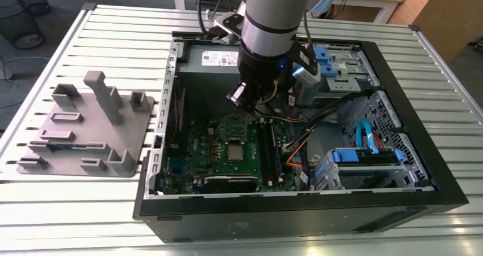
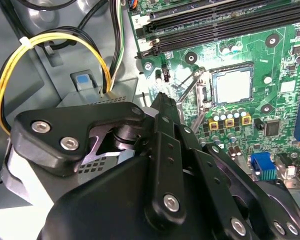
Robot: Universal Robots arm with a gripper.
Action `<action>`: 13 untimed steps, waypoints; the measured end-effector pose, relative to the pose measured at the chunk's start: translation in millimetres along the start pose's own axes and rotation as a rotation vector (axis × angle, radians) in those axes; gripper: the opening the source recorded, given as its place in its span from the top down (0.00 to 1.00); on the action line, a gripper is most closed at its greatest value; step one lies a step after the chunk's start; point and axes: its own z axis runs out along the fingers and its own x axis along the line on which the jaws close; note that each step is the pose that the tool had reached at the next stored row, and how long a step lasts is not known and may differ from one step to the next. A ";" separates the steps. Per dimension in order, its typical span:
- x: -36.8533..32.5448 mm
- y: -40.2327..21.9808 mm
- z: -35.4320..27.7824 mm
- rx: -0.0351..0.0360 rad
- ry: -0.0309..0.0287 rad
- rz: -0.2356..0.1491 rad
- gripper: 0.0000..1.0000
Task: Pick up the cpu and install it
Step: 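Close the cpu cover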
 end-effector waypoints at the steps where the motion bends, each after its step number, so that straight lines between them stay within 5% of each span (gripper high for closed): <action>1: 0.0 0.0 -0.1 0.0000 0.0002 -0.001 0.89; 6: 0.0 -0.1 -0.3 0.0020 0.0031 -0.009 0.89; 13: 1.0 -0.8 -0.4 0.0127 0.0168 -0.025 0.89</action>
